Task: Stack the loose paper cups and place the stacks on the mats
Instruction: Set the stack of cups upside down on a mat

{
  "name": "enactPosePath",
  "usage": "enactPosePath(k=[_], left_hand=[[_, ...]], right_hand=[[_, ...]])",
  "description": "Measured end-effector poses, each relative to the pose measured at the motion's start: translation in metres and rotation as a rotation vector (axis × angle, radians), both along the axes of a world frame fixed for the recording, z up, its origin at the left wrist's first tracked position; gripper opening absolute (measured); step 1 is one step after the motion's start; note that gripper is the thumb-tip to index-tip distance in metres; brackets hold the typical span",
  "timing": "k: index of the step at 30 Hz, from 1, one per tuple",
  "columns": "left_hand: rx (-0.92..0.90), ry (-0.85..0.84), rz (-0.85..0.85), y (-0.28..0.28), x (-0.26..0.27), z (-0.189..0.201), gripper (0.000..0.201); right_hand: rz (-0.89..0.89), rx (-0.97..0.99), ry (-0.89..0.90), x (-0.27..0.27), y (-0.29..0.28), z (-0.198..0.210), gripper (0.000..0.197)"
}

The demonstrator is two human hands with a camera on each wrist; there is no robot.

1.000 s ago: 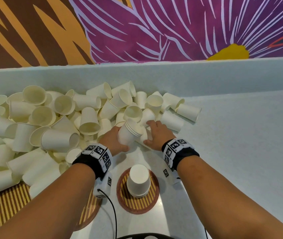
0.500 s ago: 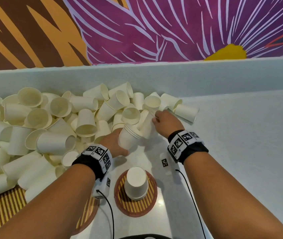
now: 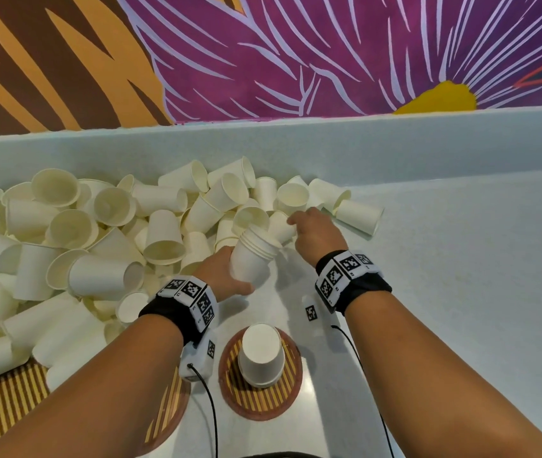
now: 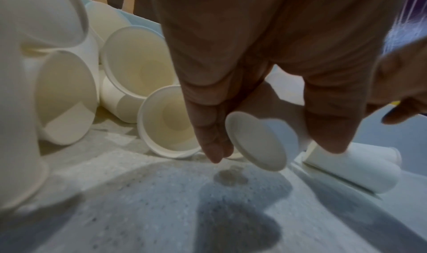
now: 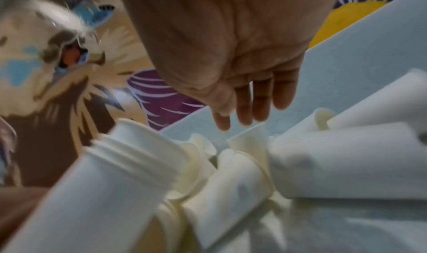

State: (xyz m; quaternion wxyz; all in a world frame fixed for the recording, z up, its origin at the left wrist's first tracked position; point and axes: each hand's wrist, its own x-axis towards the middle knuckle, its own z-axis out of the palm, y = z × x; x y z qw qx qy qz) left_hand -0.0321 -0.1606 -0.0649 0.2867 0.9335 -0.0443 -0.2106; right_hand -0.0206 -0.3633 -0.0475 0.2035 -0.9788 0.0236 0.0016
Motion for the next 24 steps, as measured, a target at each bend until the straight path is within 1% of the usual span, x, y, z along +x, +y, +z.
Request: enactPosePath(k=[1, 2, 6, 8, 10, 11, 13, 15, 19, 21, 24], left_hand=[[-0.001, 0.005, -0.006, 0.001, 0.0, -0.001, 0.072], [-0.003, 0.01, -0.012, 0.001, 0.0, -0.001, 0.073], [-0.006, 0.02, -0.036, -0.002, 0.002, 0.001, 0.074], [0.01, 0.017, -0.055, -0.005, 0.003, 0.001, 0.073], [0.023, 0.022, -0.064, -0.007, 0.004, 0.0, 0.074], [0.024, 0.027, -0.064, -0.008, 0.005, -0.002, 0.075], [0.026, 0.043, -0.061, -0.009, 0.006, -0.005, 0.075], [0.032, 0.063, -0.054, -0.01, 0.007, -0.008, 0.076], [0.031, 0.056, -0.037, -0.016, 0.009, -0.01, 0.073], [0.035, 0.054, -0.041, -0.017, 0.009, -0.009, 0.071], [0.062, 0.048, -0.054, -0.016, 0.009, -0.01, 0.074]], right_hand=[[-0.026, -0.131, -0.019, 0.002, -0.007, -0.006, 0.046], [-0.049, -0.205, -0.004, 0.003, -0.013, -0.011, 0.048], [-0.074, -0.253, 0.159, 0.003, -0.02, -0.033, 0.057], [-0.066, -0.299, 0.142, 0.0, -0.021, -0.038, 0.053], [-0.073, -0.325, 0.115, 0.0, -0.022, -0.038, 0.042], [-0.08, -0.314, 0.112, 0.0, -0.023, -0.036, 0.036], [-0.096, -0.215, 0.08, 0.005, -0.027, -0.027, 0.025], [-0.09, -0.095, -0.015, 0.009, -0.028, -0.013, 0.019], [-0.089, 0.053, -0.13, 0.01, -0.024, 0.014, 0.013], [-0.095, 0.076, -0.201, 0.008, -0.02, 0.019, 0.011], [-0.122, 0.115, -0.288, 0.006, -0.015, 0.02, 0.013]])
